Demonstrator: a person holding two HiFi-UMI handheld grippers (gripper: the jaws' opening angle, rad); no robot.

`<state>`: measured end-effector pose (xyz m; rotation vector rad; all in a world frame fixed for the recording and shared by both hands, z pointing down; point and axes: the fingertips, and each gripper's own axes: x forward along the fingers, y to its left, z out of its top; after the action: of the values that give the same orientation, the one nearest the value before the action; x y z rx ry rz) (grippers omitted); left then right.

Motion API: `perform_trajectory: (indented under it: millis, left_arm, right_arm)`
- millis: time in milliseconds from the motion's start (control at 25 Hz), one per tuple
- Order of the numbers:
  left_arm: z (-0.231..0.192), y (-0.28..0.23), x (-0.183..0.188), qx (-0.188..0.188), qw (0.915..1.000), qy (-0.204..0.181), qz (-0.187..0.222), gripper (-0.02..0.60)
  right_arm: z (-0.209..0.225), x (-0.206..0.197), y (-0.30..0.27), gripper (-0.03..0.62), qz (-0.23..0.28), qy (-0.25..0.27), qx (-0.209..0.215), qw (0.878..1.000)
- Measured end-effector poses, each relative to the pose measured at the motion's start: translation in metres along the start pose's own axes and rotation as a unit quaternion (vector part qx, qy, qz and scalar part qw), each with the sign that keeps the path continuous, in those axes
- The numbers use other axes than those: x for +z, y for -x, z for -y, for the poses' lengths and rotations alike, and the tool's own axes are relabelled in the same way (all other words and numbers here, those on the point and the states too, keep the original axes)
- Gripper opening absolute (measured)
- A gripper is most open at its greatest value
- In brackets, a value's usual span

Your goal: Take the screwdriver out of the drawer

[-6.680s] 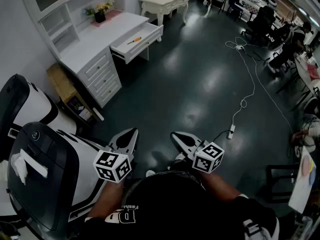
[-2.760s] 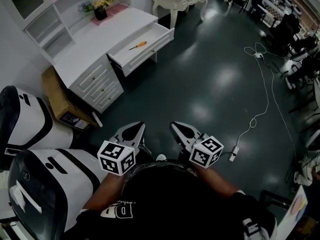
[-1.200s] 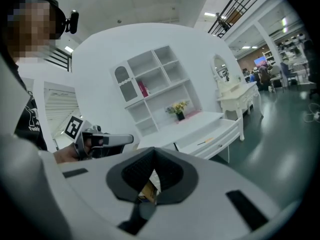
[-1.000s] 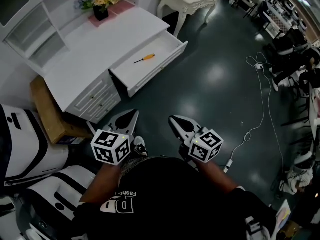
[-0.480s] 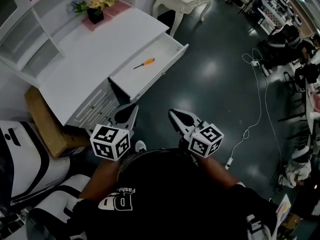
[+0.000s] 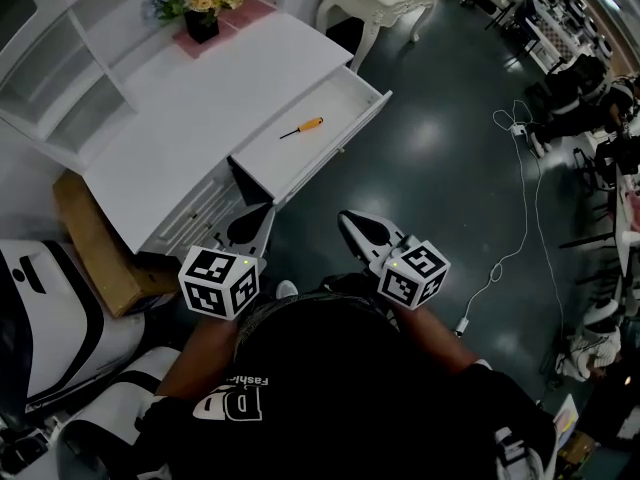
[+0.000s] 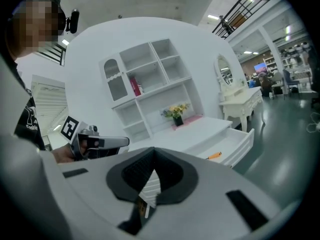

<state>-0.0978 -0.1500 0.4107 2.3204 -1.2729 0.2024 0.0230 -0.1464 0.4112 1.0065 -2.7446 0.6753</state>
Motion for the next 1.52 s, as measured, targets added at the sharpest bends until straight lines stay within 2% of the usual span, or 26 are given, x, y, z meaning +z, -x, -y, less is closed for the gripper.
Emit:
perform_trajectory:
  millis: [480,1080,1280,1520]
  left_arm:
    - [-0.021,0.004,-0.001,0.015,0.9999,0.007,0.003,0.014]
    - [-0.064,-0.017,0.002,0.067,0.9976,0.019,-0.002,0.014]
    - [-0.086,-0.042,0.015,0.093,0.9954,0.023,0.004,0.014]
    - [-0.108,-0.075,0.022,0.115,0.9922,0.048,-0.004,0.014]
  right_arm:
    - [-0.003,0.005,-0.025,0.009,-0.008,0.011,0.017,1.0]
    - [0.044,0.029,-0.084,0.009,-0.03,0.064,0.032,0.997]
    - [0.082,0.031,-0.121,0.009,-0.071,0.096,0.045,0.992]
    - [0.135,0.023,-0.169,0.009,-0.139,0.162,0.056,0.975]
